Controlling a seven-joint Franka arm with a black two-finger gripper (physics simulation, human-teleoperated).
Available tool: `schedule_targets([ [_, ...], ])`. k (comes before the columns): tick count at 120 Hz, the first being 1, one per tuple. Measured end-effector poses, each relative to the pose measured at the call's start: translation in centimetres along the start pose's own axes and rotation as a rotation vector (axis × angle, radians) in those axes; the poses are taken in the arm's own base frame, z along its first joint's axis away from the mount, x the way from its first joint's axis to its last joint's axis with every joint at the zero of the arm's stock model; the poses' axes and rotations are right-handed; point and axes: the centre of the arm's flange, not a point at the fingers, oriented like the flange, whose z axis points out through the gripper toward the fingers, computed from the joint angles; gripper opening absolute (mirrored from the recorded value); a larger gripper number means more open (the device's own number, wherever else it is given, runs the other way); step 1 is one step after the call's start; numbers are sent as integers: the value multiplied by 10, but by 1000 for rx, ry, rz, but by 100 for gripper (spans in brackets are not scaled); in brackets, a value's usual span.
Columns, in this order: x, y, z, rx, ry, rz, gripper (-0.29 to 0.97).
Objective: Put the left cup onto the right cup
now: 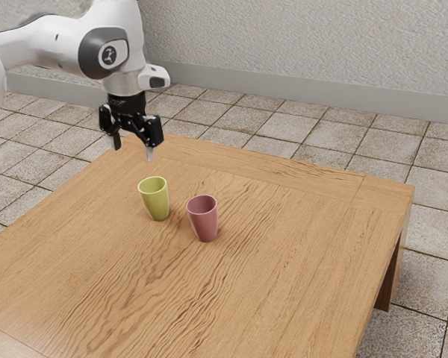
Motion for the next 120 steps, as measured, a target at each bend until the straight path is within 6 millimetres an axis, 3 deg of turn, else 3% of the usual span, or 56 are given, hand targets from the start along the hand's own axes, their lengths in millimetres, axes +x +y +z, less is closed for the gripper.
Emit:
schedule_targets([
  [120, 52, -15, 77, -21, -17, -2, 68],
])
